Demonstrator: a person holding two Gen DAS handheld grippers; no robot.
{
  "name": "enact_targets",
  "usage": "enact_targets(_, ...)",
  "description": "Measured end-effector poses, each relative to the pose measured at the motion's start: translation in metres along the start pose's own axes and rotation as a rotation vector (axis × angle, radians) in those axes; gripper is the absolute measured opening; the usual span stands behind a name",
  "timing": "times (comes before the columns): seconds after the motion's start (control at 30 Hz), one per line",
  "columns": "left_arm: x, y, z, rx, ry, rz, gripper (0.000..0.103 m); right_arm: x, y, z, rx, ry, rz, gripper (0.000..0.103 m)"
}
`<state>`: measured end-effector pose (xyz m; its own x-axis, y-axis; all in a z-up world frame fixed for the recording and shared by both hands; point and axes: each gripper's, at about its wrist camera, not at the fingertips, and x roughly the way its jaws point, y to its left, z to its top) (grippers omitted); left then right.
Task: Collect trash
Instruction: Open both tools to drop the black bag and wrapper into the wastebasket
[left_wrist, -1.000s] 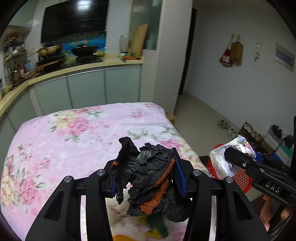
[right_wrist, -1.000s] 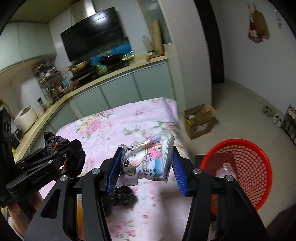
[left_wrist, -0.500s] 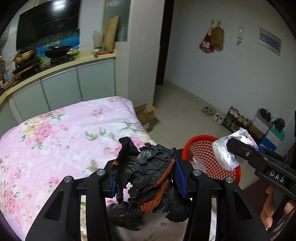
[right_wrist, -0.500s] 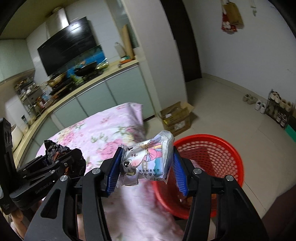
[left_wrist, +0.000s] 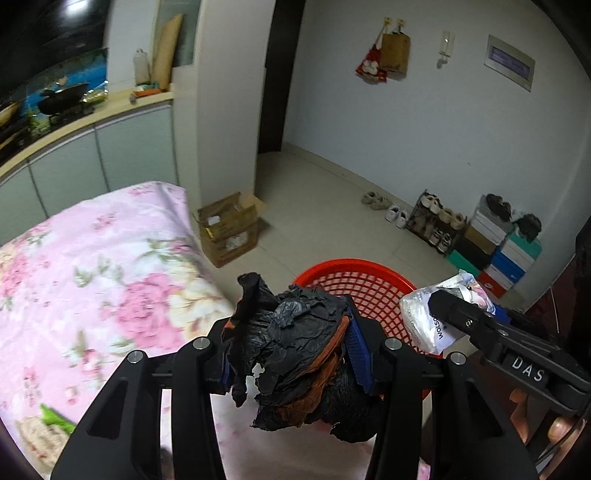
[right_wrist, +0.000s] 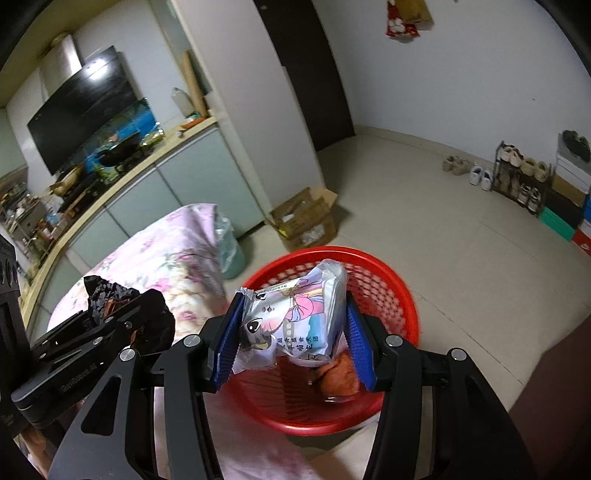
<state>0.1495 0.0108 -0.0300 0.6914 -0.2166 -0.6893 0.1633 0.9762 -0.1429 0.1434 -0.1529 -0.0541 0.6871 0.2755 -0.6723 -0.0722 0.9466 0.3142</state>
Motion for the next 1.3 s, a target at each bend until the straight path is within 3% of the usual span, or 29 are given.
enact_targets(0.4, 0.051, -0.015, -0.004, 0.032, 0.09, -0.029, 0.046, 0.033, -0.027, 0.0, 0.042, 0.075, -0.058, 0.05)
enact_targets(0.77, 0.074, -0.021, -0.016, 0.04, 0.144, -0.034, 0.046, 0.059, -0.042, -0.005, 0.076, 0.161, -0.081, 0.052)
enact_targets(0.83, 0.079, -0.024, -0.017, 0.04, 0.15, -0.035, 0.049, 0.061, -0.045, -0.007, 0.085, 0.168, -0.078, 0.055)
enact_targets(0.9, 0.082, -0.023, -0.018, 0.026, 0.159, -0.042, 0.059, 0.06, -0.049, -0.008, 0.1, 0.166, -0.065, 0.064)
enact_targets(1.1, 0.078, -0.022, -0.016, 0.011, 0.144, -0.048, 0.076, 0.052, -0.057, -0.009, 0.133, 0.151, -0.059, 0.067)
enact_targets(1.3, 0.066, -0.015, -0.013, -0.011, 0.13, -0.036, 0.079, 0.036, -0.052, -0.009, 0.113, 0.115, -0.069, 0.067)
